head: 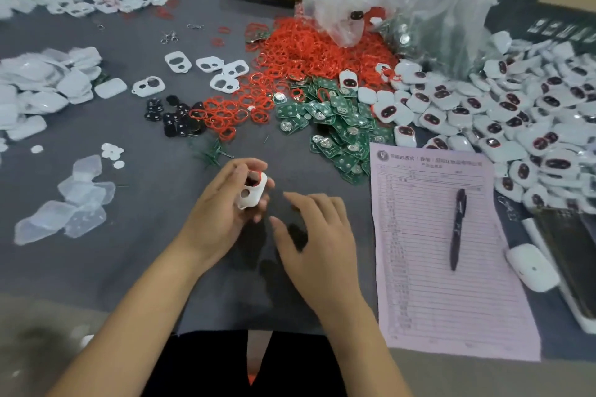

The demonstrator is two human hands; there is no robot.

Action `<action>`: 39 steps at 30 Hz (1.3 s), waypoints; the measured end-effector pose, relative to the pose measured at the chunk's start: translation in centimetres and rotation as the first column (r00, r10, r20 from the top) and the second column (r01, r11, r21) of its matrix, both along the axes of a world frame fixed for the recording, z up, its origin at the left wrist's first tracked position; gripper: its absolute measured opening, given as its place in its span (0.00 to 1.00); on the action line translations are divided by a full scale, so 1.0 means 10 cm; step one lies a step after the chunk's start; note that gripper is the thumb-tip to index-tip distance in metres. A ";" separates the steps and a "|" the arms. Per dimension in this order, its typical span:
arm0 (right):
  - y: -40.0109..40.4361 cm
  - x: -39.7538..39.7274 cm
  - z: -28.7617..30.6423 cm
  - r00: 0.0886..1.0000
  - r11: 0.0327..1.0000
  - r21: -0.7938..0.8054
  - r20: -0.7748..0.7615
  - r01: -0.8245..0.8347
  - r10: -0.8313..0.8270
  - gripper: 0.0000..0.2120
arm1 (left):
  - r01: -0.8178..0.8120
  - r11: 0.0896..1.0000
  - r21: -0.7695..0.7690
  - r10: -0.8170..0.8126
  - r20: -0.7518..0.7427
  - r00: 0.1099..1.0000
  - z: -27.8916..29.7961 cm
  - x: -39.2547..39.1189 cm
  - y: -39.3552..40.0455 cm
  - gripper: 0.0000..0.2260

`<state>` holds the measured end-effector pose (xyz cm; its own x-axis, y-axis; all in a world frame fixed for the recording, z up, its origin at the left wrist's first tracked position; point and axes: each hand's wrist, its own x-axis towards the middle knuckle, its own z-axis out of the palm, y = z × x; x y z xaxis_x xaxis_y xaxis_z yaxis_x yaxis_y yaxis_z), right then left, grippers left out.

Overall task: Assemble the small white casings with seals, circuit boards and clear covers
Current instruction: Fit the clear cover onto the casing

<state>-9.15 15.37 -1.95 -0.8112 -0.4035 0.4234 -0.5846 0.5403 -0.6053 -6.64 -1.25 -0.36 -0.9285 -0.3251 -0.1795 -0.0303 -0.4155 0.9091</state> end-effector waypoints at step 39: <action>-0.26 -0.05 0.08 0.991 0.964 -0.255 0.087 -0.073 0.098 0.15 | 0.054 0.999 0.003 -0.054 -0.016 0.998 -0.01 0.02 0.01 0.09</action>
<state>-9.66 12.82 -1.19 -0.8206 -0.3643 0.4403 -0.5534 0.3145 -0.7712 -6.41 -1.15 -0.45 -0.9473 -0.2740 -0.1661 -0.0387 -0.4169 0.9081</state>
